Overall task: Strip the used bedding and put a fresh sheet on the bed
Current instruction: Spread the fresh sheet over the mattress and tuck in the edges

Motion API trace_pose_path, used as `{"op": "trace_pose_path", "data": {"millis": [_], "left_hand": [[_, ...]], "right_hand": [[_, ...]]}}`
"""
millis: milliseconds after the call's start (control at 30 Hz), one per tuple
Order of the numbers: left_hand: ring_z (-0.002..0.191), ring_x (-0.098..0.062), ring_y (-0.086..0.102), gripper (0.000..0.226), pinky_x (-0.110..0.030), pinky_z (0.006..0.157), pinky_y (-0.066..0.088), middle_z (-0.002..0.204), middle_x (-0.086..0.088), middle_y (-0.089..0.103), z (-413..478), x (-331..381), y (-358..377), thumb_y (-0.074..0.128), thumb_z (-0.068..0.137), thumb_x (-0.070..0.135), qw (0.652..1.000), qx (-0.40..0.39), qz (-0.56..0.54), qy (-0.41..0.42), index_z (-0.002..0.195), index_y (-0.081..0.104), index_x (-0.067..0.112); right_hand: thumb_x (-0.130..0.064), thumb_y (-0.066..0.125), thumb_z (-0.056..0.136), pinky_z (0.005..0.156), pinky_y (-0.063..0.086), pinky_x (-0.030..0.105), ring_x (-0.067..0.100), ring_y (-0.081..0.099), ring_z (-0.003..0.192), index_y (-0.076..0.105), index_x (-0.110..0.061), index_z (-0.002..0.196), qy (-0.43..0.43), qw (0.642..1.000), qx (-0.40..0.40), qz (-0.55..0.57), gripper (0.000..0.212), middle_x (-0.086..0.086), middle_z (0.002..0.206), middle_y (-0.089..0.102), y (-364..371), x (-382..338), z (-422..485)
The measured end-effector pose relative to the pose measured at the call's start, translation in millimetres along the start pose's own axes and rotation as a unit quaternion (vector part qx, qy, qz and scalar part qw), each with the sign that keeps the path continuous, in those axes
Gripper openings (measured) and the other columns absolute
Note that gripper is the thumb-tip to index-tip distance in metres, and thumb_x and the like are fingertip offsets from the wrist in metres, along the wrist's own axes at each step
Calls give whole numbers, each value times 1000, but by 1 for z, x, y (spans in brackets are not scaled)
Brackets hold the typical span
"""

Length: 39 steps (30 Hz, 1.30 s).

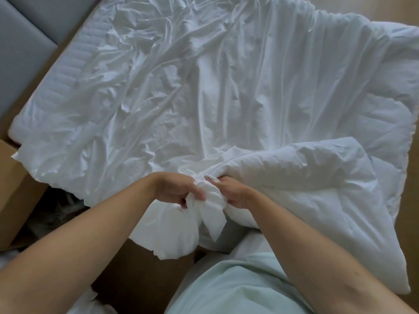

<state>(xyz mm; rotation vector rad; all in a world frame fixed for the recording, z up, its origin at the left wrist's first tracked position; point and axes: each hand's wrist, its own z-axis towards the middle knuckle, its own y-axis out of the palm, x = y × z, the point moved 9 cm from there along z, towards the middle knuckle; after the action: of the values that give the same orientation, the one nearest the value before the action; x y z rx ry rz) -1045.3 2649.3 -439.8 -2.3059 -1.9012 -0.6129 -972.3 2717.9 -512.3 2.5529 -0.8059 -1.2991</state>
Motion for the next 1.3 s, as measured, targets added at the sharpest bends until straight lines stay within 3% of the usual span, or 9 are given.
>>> {"op": "trace_pose_path", "data": {"millis": [167,267,367,533,700,833,1000,1167,1300], "left_hand": [[86,-31,62,34,-35,71,55,101,-17,66,-8,-2,-32,59,100,24,988,84,-126,16,129,59,6],[97,-34,64,35,-44,89,50,111,-22,68,-7,4,-47,59,97,23,980,148,-128,47,128,61,6],[103,-35,66,44,-46,95,49,118,-17,69,-8,5,-43,68,90,32,989,131,-53,35,129,61,14],[103,-26,70,58,-31,80,53,111,-5,73,-1,3,-8,89,70,33,985,35,170,-18,121,65,18],[64,-18,48,26,-31,62,47,82,-8,57,-9,2,1,75,82,19,1000,-27,-14,-9,102,60,13],[57,-17,46,34,-28,49,39,75,-8,55,-14,4,-23,70,83,31,995,90,-28,19,108,59,10],[92,-33,58,38,-45,83,43,107,-19,64,-11,14,-36,62,95,33,980,174,-62,69,125,64,9],[98,-21,72,66,-31,73,57,111,-3,74,-10,3,-7,85,73,39,996,17,89,-19,131,58,23],[98,-27,68,44,-36,84,54,107,-14,70,-7,10,8,82,74,12,993,-44,108,10,112,61,2]], "right_hand": [[-76,72,65,88,56,34,22,69,106,65,-16,123,89,981,-144,90,84,5,115,73,25,13,-5],[-44,88,71,98,51,39,25,66,111,63,-12,123,66,975,-208,44,66,7,116,71,33,2,-8],[-19,76,87,91,56,36,22,70,102,64,-11,122,43,985,-162,47,38,5,110,74,26,-4,-4],[-19,61,91,84,58,37,27,71,96,73,-12,105,-5,998,-49,29,19,10,106,75,10,-13,-3],[-23,56,94,80,53,37,23,67,89,71,-6,110,-19,1000,-5,4,27,11,102,73,12,-12,-5],[-44,70,85,86,56,39,25,67,102,63,-18,125,73,983,-122,116,49,7,113,71,27,-1,-14],[-14,82,79,90,56,35,25,68,110,68,-15,121,36,978,-197,64,44,7,115,71,38,-15,-17],[-13,72,84,84,56,33,26,69,107,70,-12,119,12,986,-135,99,35,11,119,71,24,-15,-14],[-11,62,77,92,55,45,34,66,104,63,7,121,-1,991,-81,104,48,23,117,67,18,-15,-8]]}}
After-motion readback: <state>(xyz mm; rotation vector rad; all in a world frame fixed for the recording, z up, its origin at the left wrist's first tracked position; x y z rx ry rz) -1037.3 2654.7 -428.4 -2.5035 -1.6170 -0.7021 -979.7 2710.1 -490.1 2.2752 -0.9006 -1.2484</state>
